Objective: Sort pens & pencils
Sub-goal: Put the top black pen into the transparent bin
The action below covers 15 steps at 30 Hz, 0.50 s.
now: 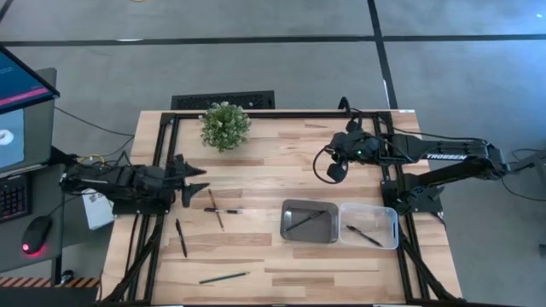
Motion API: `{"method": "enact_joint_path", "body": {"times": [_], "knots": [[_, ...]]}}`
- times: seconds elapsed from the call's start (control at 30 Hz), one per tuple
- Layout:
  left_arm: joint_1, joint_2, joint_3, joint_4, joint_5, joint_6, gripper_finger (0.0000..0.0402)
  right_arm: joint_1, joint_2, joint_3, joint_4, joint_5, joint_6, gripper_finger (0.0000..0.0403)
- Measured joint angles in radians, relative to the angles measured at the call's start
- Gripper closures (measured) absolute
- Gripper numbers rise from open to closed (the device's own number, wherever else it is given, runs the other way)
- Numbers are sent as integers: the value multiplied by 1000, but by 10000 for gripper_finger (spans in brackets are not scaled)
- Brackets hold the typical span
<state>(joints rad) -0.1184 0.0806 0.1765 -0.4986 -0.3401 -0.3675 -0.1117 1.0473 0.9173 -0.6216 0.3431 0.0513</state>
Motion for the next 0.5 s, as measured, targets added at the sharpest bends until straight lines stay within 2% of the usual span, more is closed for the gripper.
{"method": "enact_joint_path", "body": {"times": [0.27, 0.5], "knots": [[-1, 98, -5, 11, 218, -90, 168, -2, 0, 0, 25, 1, -6, 331], [-1, 248, 41, 45, 227, -100, 168, -2, 0, 0, 34, 1, -7, 331]]}}
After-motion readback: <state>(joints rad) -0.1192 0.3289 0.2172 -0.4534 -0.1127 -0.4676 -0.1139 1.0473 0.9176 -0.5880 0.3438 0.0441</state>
